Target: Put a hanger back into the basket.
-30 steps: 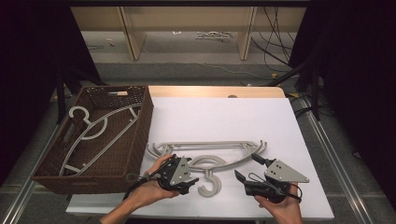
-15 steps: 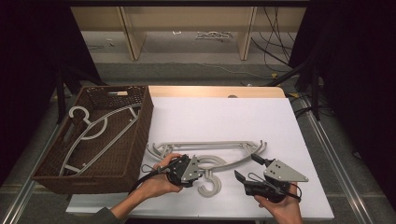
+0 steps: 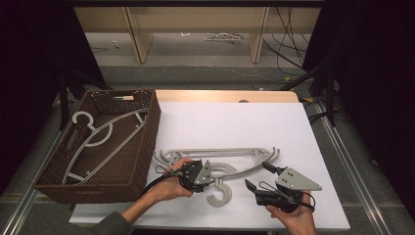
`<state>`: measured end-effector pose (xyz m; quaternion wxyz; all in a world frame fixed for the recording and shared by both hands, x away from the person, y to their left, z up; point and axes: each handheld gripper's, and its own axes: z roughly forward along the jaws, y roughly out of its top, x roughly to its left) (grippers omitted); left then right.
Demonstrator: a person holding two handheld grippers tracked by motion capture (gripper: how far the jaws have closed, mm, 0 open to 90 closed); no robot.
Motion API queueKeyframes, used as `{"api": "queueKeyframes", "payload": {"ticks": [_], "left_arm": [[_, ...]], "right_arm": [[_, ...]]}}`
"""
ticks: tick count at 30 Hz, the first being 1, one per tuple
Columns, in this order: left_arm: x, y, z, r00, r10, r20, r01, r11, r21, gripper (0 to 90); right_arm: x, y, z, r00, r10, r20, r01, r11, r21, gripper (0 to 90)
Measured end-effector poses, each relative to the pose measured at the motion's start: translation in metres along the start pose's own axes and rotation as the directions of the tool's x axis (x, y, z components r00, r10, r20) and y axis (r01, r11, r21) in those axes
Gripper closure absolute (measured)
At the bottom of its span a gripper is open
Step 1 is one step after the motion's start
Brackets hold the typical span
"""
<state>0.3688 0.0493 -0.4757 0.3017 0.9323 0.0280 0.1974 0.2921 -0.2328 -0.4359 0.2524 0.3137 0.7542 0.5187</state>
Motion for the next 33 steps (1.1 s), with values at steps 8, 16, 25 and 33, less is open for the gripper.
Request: {"api": "queueKeyframes", "payload": {"ticks": [8,16,25,33], "left_arm": [[0.005,0.0,0.007,0.9989,0.035,0.033,-0.036,0.9989,0.03,67.6],[0.009,0.006,0.009,0.9928,0.11,0.048,-0.112,0.9927,0.044,77.6],[0.015,0.012,-0.006,0.9908,0.13,0.039,-0.127,0.9904,-0.053,82.1],[0.027,0.011,-0.02,0.9996,0.023,0.019,-0.02,0.9891,-0.146,82.2]], "right_arm": [[0.0,0.0,0.001,1.0,-0.006,-0.004,0.006,1.0,0.0,21.8],[0.0,0.0,0.001,1.0,-0.005,-0.003,0.005,1.0,-0.001,22.1],[-0.004,0.0,-0.002,0.9999,0.009,0.006,-0.009,1.0,-0.001,22.7],[-0.011,-0.002,-0.005,0.9987,0.036,0.036,-0.035,0.999,-0.013,22.9]]}}
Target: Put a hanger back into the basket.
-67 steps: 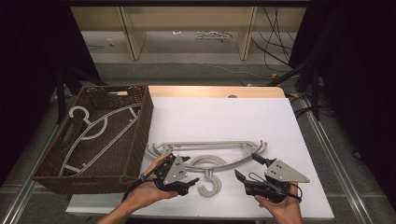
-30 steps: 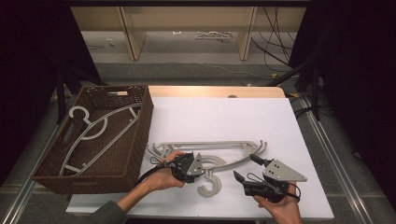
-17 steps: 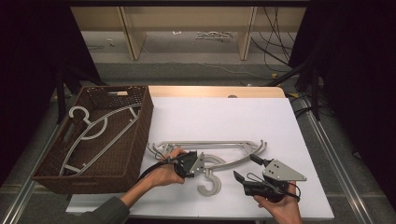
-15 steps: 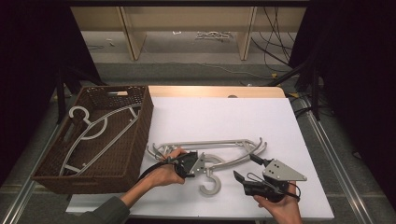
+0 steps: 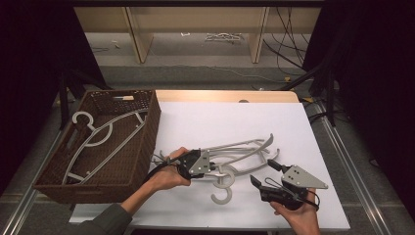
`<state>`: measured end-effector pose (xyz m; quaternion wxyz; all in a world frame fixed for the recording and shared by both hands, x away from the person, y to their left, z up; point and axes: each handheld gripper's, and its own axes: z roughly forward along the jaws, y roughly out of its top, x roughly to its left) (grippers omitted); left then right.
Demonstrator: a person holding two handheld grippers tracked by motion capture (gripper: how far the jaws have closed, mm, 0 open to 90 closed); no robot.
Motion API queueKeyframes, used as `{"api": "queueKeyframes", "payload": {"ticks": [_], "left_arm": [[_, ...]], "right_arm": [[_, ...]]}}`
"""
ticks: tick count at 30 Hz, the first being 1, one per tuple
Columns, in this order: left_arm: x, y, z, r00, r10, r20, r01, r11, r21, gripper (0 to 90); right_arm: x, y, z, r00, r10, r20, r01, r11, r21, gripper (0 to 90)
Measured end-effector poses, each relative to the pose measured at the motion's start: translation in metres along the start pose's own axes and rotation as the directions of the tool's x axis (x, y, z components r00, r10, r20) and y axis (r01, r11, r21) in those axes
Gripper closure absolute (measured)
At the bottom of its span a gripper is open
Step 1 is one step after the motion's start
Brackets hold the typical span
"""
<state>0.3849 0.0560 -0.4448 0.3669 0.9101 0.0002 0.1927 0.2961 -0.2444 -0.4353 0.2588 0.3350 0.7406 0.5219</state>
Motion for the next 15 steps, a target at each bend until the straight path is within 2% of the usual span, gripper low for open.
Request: {"api": "queueKeyframes", "payload": {"ticks": [1,2,3,4,7,8,9,11,14,15], "left_arm": [[0.001,0.0,-0.001,1.0,-0.007,0.001,0.007,0.9999,-0.012,82.2],[0.003,0.001,-0.003,0.9997,-0.025,0.0,0.025,0.9995,-0.02,82.2],[0.004,0.001,-0.003,0.9994,-0.034,-0.005,0.034,0.999,-0.028,82.2],[0.004,0.002,-0.005,0.9982,-0.06,-0.003,0.06,0.9977,-0.032,82.2],[0.007,0.005,-0.011,0.9945,-0.105,-0.003,0.105,0.9929,-0.056,82.2],[0.009,0.007,-0.014,0.9915,-0.13,0.004,0.13,0.9893,-0.067,82.2],[0.01,0.008,-0.017,0.9876,-0.157,0.002,0.156,0.9844,-0.08,82.1],[0.011,0.011,-0.022,0.9807,-0.195,0.007,0.195,0.9757,-0.1,82.1],[0.016,0.015,-0.033,0.9626,-0.269,0.03,0.271,0.9519,-0.144,82.1],[0.017,0.016,-0.037,0.9579,-0.285,0.035,0.287,0.9465,-0.148,82.1]], "right_arm": [[-0.001,0.0,0.0,0.9999,-0.008,0.008,0.008,1.0,-0.013,22.9],[0.001,0.0,0.0,0.9999,0.012,-0.004,-0.012,1.0,-0.002,22.9],[0.001,0.0,0.0,0.9999,0.007,-0.008,-0.007,1.0,0.009,22.9],[0.001,-0.001,0.0,0.9999,0.009,-0.009,-0.009,1.0,0.011,22.9],[0.001,-0.002,0.003,0.9997,0.017,-0.017,-0.017,1.0,-0.003,22.8],[0.001,-0.001,0.001,1.0,0.007,-0.005,-0.007,1.0,0.016,22.8],[0.0,-0.002,0.002,1.0,-0.005,0.006,0.005,1.0,0.002,22.8],[0.0,-0.002,0.0,0.9999,0.012,-0.001,-0.012,0.999,0.03,22.8],[0.0,-0.003,0.003,0.9997,0.022,-0.011,-0.022,1.0,0.008,22.7],[0.0,-0.003,0.002,0.9996,0.025,-0.009,-0.025,1.0,0.013,22.7]]}}
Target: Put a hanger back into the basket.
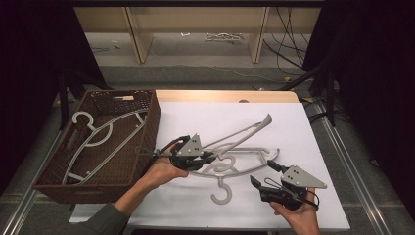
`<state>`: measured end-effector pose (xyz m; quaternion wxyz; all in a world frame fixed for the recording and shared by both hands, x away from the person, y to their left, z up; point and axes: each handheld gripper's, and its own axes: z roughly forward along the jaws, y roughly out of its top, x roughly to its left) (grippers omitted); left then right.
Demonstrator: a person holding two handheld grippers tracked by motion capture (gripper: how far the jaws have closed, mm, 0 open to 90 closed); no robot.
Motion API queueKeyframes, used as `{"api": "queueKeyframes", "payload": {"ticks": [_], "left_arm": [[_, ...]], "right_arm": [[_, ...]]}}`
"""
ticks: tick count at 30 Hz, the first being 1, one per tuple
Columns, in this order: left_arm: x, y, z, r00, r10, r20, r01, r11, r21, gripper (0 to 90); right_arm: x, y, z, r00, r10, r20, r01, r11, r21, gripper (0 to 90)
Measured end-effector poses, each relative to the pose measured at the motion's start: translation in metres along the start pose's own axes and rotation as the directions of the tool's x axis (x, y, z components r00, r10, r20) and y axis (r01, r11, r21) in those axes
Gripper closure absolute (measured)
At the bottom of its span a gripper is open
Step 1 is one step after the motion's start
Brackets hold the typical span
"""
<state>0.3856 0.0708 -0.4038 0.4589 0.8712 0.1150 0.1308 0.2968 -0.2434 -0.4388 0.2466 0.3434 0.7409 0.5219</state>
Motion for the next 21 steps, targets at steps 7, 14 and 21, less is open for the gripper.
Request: {"api": "queueKeyframes", "payload": {"ticks": [7,14,21], "left_arm": [[0.0,0.019,-0.024,0.9929,-0.113,0.039,0.115,0.9913,-0.064,82.0],[0.0,0.041,-0.051,0.9801,-0.181,0.081,0.19,0.9735,-0.127,82.0],[0.003,0.062,-0.081,0.9722,-0.215,0.094,0.228,0.9581,-0.173,82.0]], "right_arm": [[0.0,0.0,0.0,1.0,-0.003,0.002,0.003,1.0,0.01,22.7],[0.0,-0.001,0.001,0.9999,0.007,-0.01,-0.007,1.0,0.011,22.7],[-0.001,-0.001,0.0,1.0,0.001,0.0,-0.001,1.0,0.015,22.6]]}}
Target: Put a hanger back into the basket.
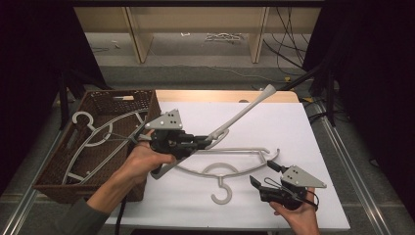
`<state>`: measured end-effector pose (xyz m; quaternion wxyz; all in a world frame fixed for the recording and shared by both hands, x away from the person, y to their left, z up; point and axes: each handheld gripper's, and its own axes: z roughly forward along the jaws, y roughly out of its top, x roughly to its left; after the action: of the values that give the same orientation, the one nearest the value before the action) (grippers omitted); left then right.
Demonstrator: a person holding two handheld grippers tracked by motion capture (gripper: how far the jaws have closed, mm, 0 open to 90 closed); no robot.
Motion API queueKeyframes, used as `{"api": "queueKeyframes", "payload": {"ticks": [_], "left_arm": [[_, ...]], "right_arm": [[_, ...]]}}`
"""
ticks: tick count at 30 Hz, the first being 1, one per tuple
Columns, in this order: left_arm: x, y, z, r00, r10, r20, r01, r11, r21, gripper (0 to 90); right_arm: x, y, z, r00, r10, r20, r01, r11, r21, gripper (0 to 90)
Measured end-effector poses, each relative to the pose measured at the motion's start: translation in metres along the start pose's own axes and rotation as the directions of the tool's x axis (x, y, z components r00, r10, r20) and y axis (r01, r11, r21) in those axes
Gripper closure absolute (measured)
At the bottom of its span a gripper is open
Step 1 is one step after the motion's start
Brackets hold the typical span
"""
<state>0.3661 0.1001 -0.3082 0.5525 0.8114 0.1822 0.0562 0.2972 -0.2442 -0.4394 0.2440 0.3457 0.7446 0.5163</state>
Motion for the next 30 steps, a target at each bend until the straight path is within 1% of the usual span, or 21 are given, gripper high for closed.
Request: {"api": "queueKeyframes", "payload": {"ticks": [3,4,9,13,14,15,16,17,18,19,20,22,23,24,25,26,28,29,30], "left_arm": [[0.002,0.008,-0.011,0.9999,0.005,-0.013,-0.005,0.9999,-0.009,82.0],[0.004,0.01,-0.016,0.9998,0.003,-0.022,-0.003,0.9999,-0.015,82.0],[0.013,0.01,-0.038,0.9974,0.003,-0.072,-0.004,0.9999,-0.014,82.0],[0.027,0.001,-0.061,0.9907,-0.02,-0.135,0.019,0.9998,-0.009,82.0],[0.031,-0.001,-0.067,0.9884,-0.024,-0.15,0.024,0.9997,-0.006,82.0],[0.034,-0.003,-0.071,0.9861,-0.03,-0.164,0.029,0.9996,-0.005,82.0],[0.039,-0.006,-0.078,0.9822,-0.035,-0.184,0.035,0.9994,-0.005,82.0],[0.042,-0.008,-0.083,0.98,-0.039,-0.195,0.039,0.9992,-0.007,82.0],[0.047,-0.011,-0.09,0.9759,-0.05,-0.212,0.048,0.9987,-0.016,82.0],[0.05,-0.013,-0.094,0.9732,-0.055,-0.223,0.052,0.9984,-0.019,82.0],[0.055,-0.016,-0.1,0.9682,-0.063,-0.242,0.059,0.998,-0.024,82.0],[0.061,-0.022,-0.111,0.9614,-0.075,-0.265,0.07,0.9971,-0.029,82.0],[0.066,-0.025,-0.117,0.9558,-0.081,-0.283,0.074,0.9967,-0.035,82.0],[0.068,-0.027,-0.12,0.953,-0.087,-0.29,0.079,0.9962,-0.037,82.0],[0.071,-0.03,-0.124,0.9477,-0.094,-0.305,0.086,0.9955,-0.039,82.0],[0.074,-0.033,-0.127,0.9444,-0.096,-0.314,0.088,0.9953,-0.039,82.0],[0.08,-0.04,-0.133,0.937,-0.098,-0.335,0.094,0.9951,-0.028,82.0],[0.082,-0.042,-0.136,0.935,-0.099,-0.341,0.097,0.995,-0.023,82.0],[0.086,-0.046,-0.139,0.9295,-0.106,-0.354,0.106,0.9942,-0.02,82.0]], "right_arm": [[0.0,0.0,-0.001,1.0,-0.002,0.005,0.002,1.0,0.014,22.6],[0.0,0.0,0.0,1.0,0.0,0.001,0.0,1.0,0.002,22.6],[0.0,0.0,0.0,1.0,0.0,0.004,0.0,1.0,0.004,22.6],[0.0,-0.001,0.001,1.0,0.003,0.009,-0.003,1.0,-0.005,22.6],[0.0,-0.001,0.001,1.0,0.002,0.005,-0.002,1.0,0.003,22.6],[0.0,-0.001,0.001,0.9999,0.003,0.01,-0.003,1.0,-0.005,22.6],[0.0,-0.001,0.001,0.9999,0.003,0.01,-0.003,1.0,-0.005,22.6],[0.0,-0.001,0.001,1.0,0.001,0.009,-0.001,1.0,-0.004,22.6],[-0.001,-0.001,0.002,0.9999,-0.011,0.013,0.011,1.0,-0.015,22.6],[0.0,-0.002,0.003,0.9999,0.011,-0.008,-0.011,1.0,-0.012,22.6],[0.0,-0.002,0.003,0.9999,0.012,-0.004,-0.012,1.0,-0.012,22.6],[0.0,-0.002,0.003,0.9999,0.015,-0.005,-0.015,1.0,-0.009,22.6],[-0.001,-0.002,0.003,1.0,0.009,-0.004,-0.009,1.0,0.004,22.6],[-0.001,-0.002,0.002,1.0,0.008,0.003,-0.008,1.0,0.006,22.6],[-0.001,-0.002,0.002,1.0,0.009,0.001,-0.009,1.0,0.007,22.6],[-0.001,-0.002,0.002,0.9999,0.011,0.001,-0.011,1.0,0.007,22.6],[-0.001,-0.002,0.003,0.9999,0.008,0.009,-0.008,1.0,0.003,22.6],[-0.001,-0.002,0.003,0.9999,0.01,0.006,-0.01,1.0,0.012,22.6],[-0.001,-0.002,0.003,0.9999,0.011,0.004,-0.011,1.0,0.013,22.6]]}}
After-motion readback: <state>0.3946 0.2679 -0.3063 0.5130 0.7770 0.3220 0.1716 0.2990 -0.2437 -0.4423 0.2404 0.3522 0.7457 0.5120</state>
